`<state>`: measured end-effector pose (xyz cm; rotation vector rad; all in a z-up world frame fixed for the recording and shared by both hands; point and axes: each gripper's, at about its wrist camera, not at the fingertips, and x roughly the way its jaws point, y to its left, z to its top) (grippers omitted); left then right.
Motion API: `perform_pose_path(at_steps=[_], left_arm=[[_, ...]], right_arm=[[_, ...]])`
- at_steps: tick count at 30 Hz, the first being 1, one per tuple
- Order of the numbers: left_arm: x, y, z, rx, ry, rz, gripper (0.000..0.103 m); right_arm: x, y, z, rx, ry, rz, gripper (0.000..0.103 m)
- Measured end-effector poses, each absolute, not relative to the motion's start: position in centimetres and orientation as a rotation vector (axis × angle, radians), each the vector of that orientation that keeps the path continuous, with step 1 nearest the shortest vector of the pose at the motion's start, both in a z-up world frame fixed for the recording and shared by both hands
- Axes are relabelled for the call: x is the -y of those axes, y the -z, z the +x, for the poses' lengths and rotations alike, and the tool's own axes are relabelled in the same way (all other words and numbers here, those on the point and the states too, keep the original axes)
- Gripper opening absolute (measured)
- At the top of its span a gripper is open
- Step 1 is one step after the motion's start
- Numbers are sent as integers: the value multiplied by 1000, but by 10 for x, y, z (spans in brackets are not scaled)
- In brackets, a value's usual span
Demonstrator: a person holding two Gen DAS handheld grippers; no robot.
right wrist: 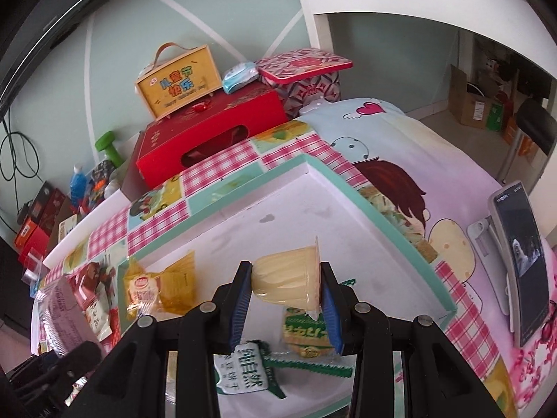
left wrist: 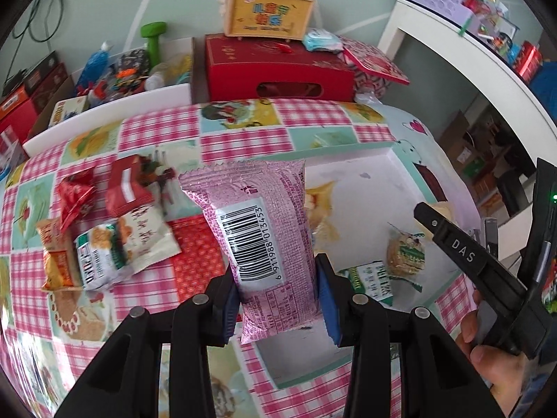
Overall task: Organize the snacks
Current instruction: 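Grasp the pink bag with the left tool while the right tool grasps the cream pudding cup, then lower the pink bag and pudding cup into the white tray and open both tools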
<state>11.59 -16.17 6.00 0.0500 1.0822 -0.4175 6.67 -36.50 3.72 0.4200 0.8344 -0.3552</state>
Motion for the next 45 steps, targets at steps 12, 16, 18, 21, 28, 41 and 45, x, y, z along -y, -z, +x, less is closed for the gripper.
perform_pose_path(at_steps=[12,16,18,21,28,41,45], left_arm=[[220,-54,138,-1112,442,127,42],[232,-51,142,-1117,449,128,42],[237,-50,145,-1118,451,126,42],[244,-48,149,-1121,452,120,42],[255,-42,155,-1128,447,123,42],[252,-44,158,-1117,415,116,53],[250,-47,157,-1114,408,117,53]], right_arm=[[381,-31,65,-831,375,437,40],[384,-29,66,-831,373,443,40],[385,-29,66,-832,373,442,40],[387,-28,65,-834,380,449,40],[392,-26,64,-834,379,465,40],[387,-25,68,-846,371,439,40],[385,-26,69,-849,378,421,41]])
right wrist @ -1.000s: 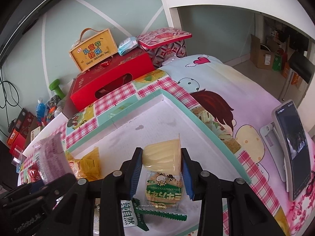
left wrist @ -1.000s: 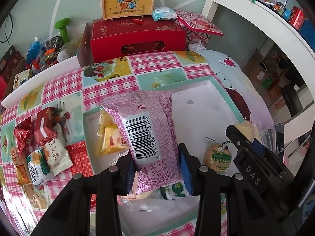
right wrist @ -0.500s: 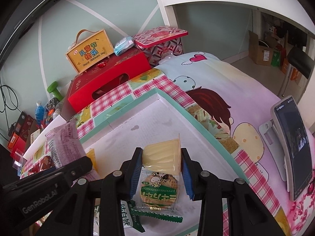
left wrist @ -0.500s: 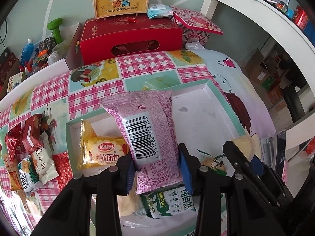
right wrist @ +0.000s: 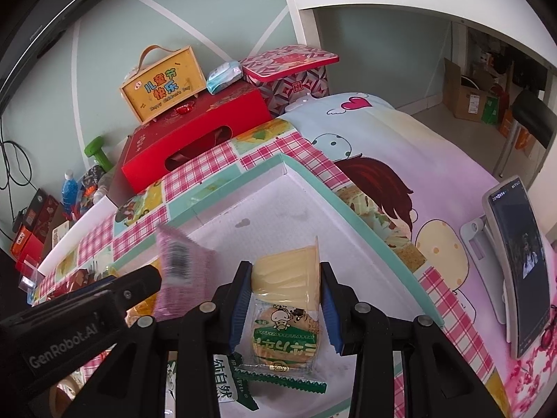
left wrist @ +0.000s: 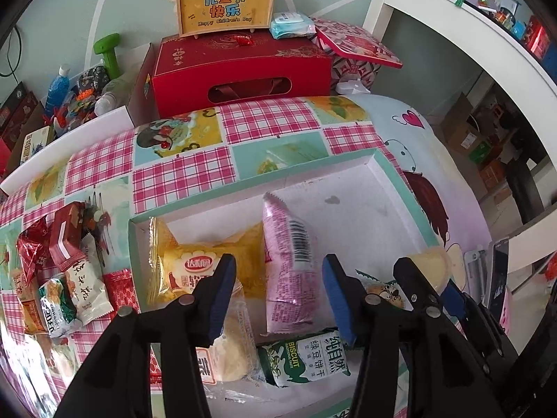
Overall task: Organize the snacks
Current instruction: 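Lower the pink bag and pudding cup into the white tray and open both tools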
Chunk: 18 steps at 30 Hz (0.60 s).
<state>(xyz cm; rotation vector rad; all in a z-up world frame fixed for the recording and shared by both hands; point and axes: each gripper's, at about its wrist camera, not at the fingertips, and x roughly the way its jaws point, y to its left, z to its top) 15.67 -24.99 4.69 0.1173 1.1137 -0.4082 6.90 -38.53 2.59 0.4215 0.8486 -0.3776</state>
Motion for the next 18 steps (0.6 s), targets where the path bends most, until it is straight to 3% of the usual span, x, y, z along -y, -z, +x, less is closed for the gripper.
perform_pose_path(at_steps=[4,6,10,11,13,18], left_arm=[[244,-51,158,-1107,382,105,55],[241,-53,159,-1101,373,96,67],[239,-56,158,-1089,360,96,71],[238,-56,159,-1089,351,98,77],[235,-55,160,-1085,325,94,86],[228,-53,162,-1060,265,93,91]], right_arm=[[388,-26,67,-846,396,423,65],[390,-25,67,-846,389,443,66],[386,-26,69,-851,387,421,79],[385,-26,70,-852,390,407,82],[383,-26,71,-857,404,382,101],[383,-25,72,-860,427,358,103]])
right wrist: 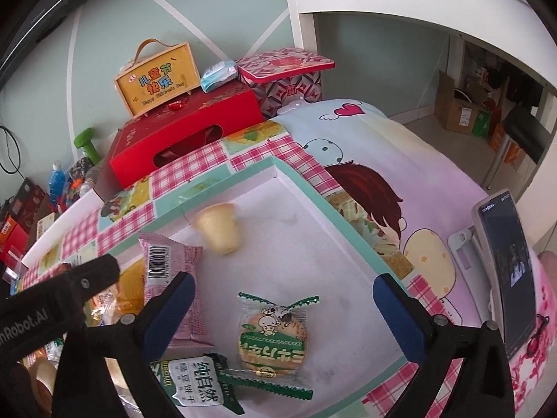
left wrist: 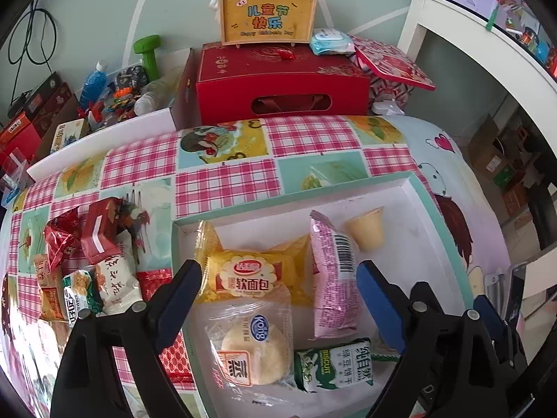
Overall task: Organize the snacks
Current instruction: 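Lower the pink bag and pudding cup into the white tray and open both tools, then move both tools back over the snack pile on the tablecloth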
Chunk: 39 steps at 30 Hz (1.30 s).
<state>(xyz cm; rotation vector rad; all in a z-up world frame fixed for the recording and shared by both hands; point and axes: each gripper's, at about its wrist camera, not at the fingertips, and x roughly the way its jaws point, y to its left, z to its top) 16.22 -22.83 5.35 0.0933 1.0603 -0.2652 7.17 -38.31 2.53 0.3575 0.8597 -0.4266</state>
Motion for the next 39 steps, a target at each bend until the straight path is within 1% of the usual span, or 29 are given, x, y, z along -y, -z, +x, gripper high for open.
perform_pose_path(at_steps=[8,19,25,30,39], left_arm=[[221,-53,162,-1063,275,58,91],[198,-79,153,-1045,269,55,91],[165,-80,150,-1061,248,28,91],[126,-77,145,-1063,197,6,91],[52,-59,134,-1094,67,-49,91]], right_arm=[[385,-25,71,-888,444,363,103],[366,-45,70,-885,434,282,103],[347,-51,75,-906,386,273,103],[325,-61,76,-887,344,250,103],[271,-70,82,-882,233,226,103]])
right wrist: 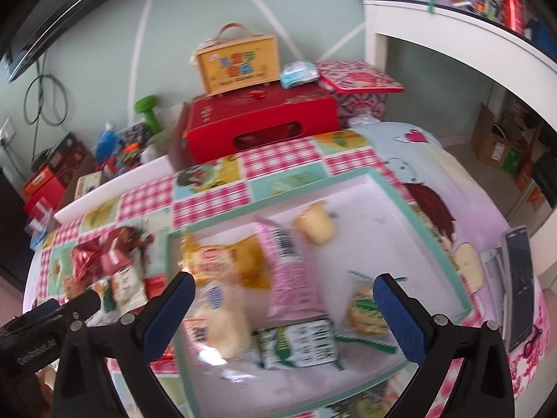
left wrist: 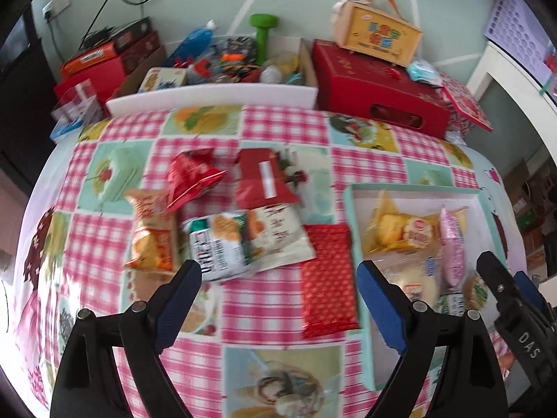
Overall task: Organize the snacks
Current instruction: 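Move both tools back over the snack pile on the tablecloth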
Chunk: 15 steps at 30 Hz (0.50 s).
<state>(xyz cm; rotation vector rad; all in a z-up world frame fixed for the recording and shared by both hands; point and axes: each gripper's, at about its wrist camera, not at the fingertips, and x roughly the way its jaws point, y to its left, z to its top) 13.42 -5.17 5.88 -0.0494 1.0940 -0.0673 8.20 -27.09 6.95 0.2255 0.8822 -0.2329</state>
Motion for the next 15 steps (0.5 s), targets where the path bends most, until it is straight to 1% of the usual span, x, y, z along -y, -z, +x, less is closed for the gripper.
perform_pose_path(at_steps=[8,15], left_arm=[[-3,-48,123,-1113,-26,-133,91],[-43,-37,117,-1145,-75,-189,91]], right_arm=[[201,-57,89,-931,117,123,103],[163,-41,92,-974,8,122,103]])
